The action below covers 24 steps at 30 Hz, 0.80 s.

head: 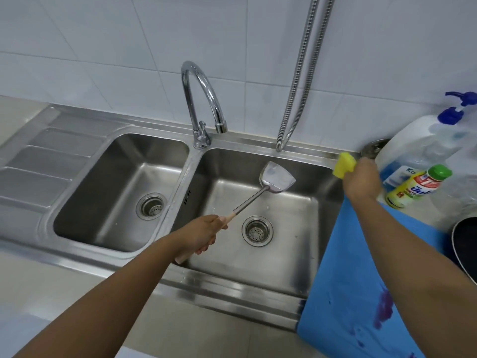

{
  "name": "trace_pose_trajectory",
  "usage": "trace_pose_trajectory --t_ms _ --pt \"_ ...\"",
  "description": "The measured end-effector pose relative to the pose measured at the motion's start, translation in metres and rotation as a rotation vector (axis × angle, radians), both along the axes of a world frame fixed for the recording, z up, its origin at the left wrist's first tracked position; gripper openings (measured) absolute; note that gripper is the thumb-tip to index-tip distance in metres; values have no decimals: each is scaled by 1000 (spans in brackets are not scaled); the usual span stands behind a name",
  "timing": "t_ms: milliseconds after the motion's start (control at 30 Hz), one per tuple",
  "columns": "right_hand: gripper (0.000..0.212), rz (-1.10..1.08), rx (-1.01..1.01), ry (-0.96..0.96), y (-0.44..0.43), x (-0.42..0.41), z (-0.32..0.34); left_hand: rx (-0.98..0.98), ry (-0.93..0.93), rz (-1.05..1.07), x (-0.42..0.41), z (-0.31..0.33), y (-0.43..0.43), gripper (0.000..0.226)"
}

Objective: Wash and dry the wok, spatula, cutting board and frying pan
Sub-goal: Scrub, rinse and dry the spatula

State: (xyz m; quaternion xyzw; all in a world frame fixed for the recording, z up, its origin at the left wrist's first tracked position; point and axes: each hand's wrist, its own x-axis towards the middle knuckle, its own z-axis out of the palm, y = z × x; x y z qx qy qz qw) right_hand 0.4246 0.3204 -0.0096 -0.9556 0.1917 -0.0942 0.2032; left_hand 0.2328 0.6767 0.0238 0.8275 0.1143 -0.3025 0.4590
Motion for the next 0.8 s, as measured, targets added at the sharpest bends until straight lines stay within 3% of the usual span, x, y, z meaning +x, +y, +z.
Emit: trace_pose_trajectory --t_ms 100,200,333,433,500,600,700,800 --pt "16 179 191 -82 57 -19 5 8 31 0 -1 6 12 43" --pt "22 273 476 -51 123 -51 -14 29 65 -3 -6 8 26 42" --pt "38 518 239 215 157 -87 -64 74 64 -12 -25 11 46 41" --pt "43 670 -170 215 175 -105 -86 93 95 -21 -39 16 67 35" --pt "53 765 -259 207 188 -114 -95 100 112 -21 -43 14 79 29" --pt "53 800 -252 395 188 -107 -107 190 147 -55 -41 9 100 30" --pt "48 635 -117 403 203 -111 -112 196 176 -74 -38 10 122 42" --pt "44 766 -43 419 244 -136 -127 223 201 -160 -34 7 137 46"
